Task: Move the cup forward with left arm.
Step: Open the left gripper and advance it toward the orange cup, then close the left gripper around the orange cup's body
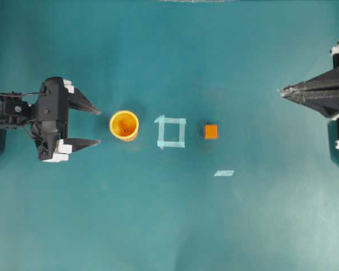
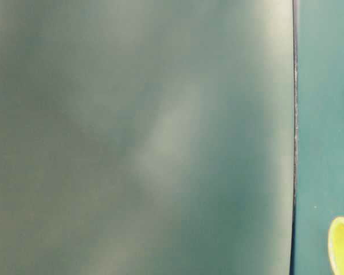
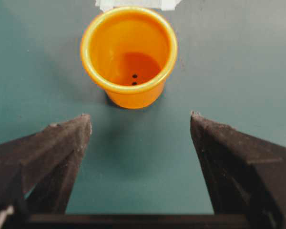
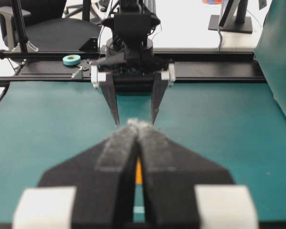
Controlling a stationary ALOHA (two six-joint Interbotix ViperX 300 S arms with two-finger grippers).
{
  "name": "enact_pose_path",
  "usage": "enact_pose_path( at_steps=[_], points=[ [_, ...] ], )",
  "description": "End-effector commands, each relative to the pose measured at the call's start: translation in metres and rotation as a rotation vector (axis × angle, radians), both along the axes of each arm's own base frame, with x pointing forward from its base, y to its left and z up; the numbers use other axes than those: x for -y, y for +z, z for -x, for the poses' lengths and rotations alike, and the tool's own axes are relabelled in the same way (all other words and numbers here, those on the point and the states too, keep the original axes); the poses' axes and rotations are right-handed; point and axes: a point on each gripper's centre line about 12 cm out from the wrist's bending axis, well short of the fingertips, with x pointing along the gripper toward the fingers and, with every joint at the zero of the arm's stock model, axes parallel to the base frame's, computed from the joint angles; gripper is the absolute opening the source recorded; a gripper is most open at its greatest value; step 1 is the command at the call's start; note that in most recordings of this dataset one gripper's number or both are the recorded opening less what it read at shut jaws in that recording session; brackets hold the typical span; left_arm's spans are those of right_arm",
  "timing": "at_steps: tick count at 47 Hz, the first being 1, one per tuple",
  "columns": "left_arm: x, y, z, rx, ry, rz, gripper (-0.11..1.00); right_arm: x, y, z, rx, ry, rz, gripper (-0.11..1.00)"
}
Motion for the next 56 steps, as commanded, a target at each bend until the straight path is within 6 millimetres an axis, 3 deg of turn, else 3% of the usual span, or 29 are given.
enact_pose_path(
  at_steps=[1,28,44,56],
  points=[
    [-0.002,0.001,-0.007,0.021,0.003,-0.004,0.82,0.0,0.016,-0.001,0.043,-0.002,0.0,0.0],
    [-0.005,-0.019,-0.047,0.004,0.007,-0.003,0.81,0.0,0.021,0.001,0.06,-0.002,0.004,0.0],
    [-0.006,-0.032,-0.059,0.012,0.006,-0.004,0.81,0.0,0.028,0.003,0.079,-0.002,0.009,0.0],
    [-0.011,-0.03,-0.065,0.053,0.02,-0.007,0.81,0.0,0.029,0.003,0.083,-0.002,0.005,0.0]
  ],
)
